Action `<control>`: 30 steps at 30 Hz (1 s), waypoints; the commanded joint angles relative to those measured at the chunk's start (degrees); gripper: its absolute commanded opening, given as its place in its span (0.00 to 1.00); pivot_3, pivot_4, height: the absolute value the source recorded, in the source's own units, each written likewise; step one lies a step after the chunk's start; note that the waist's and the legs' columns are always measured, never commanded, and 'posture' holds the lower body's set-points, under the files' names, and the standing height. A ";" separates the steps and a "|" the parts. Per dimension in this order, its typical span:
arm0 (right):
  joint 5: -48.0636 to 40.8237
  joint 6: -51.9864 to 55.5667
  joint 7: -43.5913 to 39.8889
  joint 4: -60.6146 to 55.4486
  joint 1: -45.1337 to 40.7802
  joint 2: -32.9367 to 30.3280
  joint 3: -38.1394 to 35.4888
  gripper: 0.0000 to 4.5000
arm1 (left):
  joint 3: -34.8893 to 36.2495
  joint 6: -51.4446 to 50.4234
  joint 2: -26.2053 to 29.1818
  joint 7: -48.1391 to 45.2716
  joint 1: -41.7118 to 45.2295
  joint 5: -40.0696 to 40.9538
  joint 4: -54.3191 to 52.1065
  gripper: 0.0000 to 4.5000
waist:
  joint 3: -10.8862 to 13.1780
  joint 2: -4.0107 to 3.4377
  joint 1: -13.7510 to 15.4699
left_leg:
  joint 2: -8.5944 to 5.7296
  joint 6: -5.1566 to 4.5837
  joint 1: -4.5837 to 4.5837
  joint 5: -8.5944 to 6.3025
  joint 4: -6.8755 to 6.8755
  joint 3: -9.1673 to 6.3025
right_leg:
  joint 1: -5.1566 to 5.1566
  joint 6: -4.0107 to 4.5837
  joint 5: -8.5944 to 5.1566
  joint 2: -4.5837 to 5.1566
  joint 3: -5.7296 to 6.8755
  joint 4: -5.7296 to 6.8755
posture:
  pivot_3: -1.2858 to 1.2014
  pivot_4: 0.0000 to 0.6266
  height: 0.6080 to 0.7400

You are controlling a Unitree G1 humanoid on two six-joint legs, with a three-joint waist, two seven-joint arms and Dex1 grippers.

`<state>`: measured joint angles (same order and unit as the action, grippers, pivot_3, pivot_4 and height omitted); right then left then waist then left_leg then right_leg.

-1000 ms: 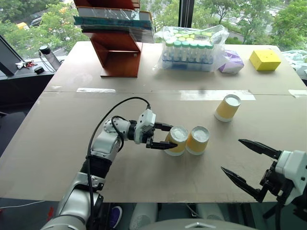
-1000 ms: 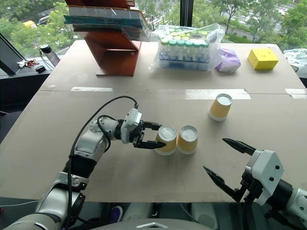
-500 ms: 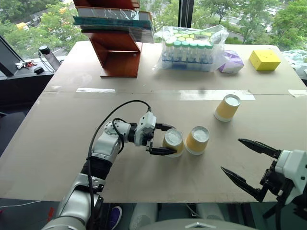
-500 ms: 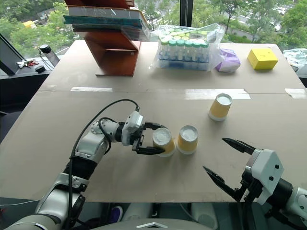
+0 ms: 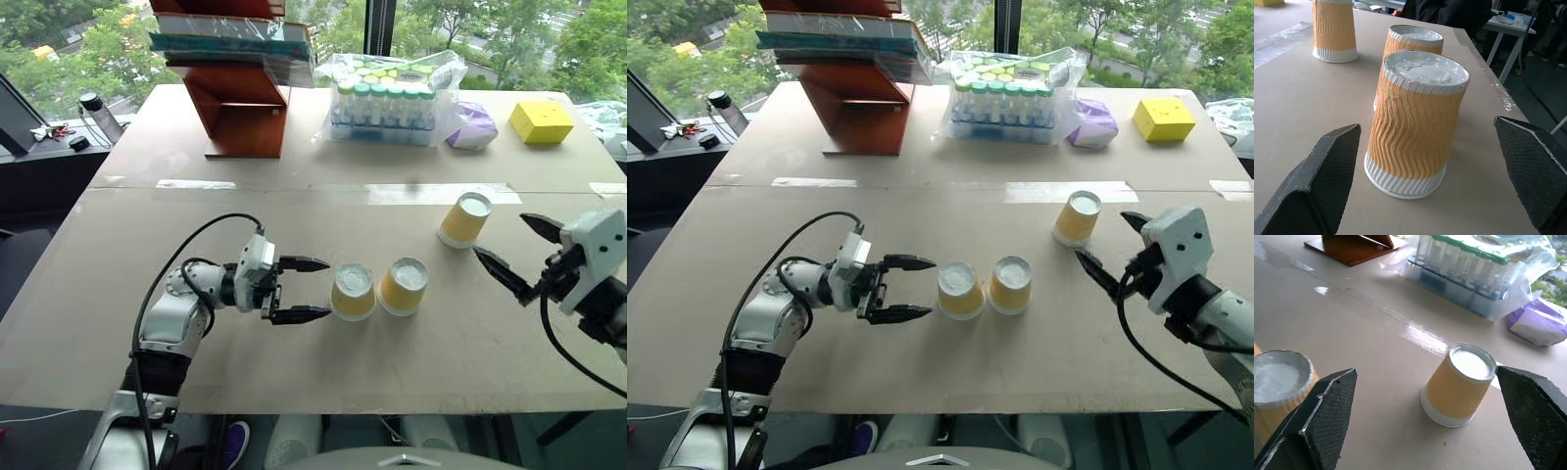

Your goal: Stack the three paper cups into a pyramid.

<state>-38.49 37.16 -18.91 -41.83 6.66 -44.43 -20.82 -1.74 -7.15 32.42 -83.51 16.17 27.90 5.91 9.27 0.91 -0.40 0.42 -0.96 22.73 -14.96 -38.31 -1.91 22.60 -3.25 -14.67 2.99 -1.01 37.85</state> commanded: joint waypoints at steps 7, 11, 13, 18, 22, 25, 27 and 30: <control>7.53 2.36 2.94 19.60 -19.41 6.64 9.79 1.00 | 10.97 -10.19 4.80 1.17 -3.36 14.40 -10.04 1.00 | 0.05 -0.04 -0.38 | 0.01 0.00 0.02 0.00 0.05 0.00 | 0.08 0.00 0.01 -0.05 0.01 0.03 | 0.52 0.24 1.00; 8.77 3.58 2.56 25.86 -25.37 9.27 11.65 1.00 | 13.36 -14.62 6.15 4.12 -3.13 17.25 -13.33 1.00 | 0.06 -0.05 -0.35 | 0.00 0.00 0.02 0.00 0.06 0.03 | 0.10 -0.01 0.01 -0.04 -0.02 0.03 | 0.52 0.24 1.00; 9.54 3.95 1.88 28.14 -27.52 10.01 12.56 1.00 | 14.12 -16.60 7.29 4.29 -3.01 18.53 -14.39 1.00 | 0.07 -0.05 -0.42 | 0.00 0.00 0.04 0.00 0.05 0.02 | 0.10 -0.01 0.02 -0.05 -0.01 0.03 | 0.52 0.24 1.00; 9.10 6.97 -0.57 32.00 -31.34 11.19 13.64 1.00 | 15.41 -19.88 10.85 3.12 -0.78 19.94 -13.55 1.00 | 0.10 -0.10 -0.38 | -0.01 0.00 0.03 0.00 0.10 0.01 | 0.12 -0.01 0.01 -0.05 0.01 0.04 | 0.52 0.24 1.00; 10.35 7.16 -1.89 34.53 -32.53 11.57 14.19 1.00 | 15.51 -19.27 10.91 2.73 0.13 19.47 -12.70 1.00 | 0.10 -0.10 -0.42 | -0.03 0.00 0.04 0.00 0.10 0.04 | 0.12 -0.01 0.02 -0.04 -0.01 0.02 | 0.52 0.24 1.00; 11.64 5.93 -2.59 36.48 -33.05 12.23 14.47 0.82 | 15.17 -18.65 10.34 2.23 -0.18 18.74 -11.76 1.00 | 0.10 -0.10 -0.45 | -0.03 0.00 0.04 0.00 0.10 0.05 | 0.14 -0.01 0.01 -0.04 -0.02 0.02 | 0.52 0.24 1.00; 12.10 5.60 -3.34 36.46 -32.92 12.21 14.43 0.63 | 15.00 -18.19 9.95 2.14 -0.49 18.34 -11.23 1.00 | 0.10 -0.11 -0.46 | -0.03 0.00 0.04 0.00 0.12 0.05 | 0.15 0.00 0.01 -0.05 -0.02 0.03 | 0.52 0.24 1.00; 12.80 4.01 -4.75 35.25 -32.27 11.49 14.03 0.50 | 14.65 -17.68 9.40 2.23 -0.70 17.74 -10.39 1.00 | 0.11 -0.11 -0.47 | -0.02 0.00 0.04 0.00 0.12 0.05 | 0.16 -0.01 0.02 -0.06 -0.02 0.03 | 0.52 0.24 1.00</control>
<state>-25.93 42.96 -22.59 -4.54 -25.34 -32.06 -5.54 12.54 -25.67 41.98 -81.03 15.49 45.62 -4.50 9.38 0.80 -0.87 0.39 -0.96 22.77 -14.96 -38.18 -1.85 22.76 -3.26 -14.66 2.94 -1.04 37.88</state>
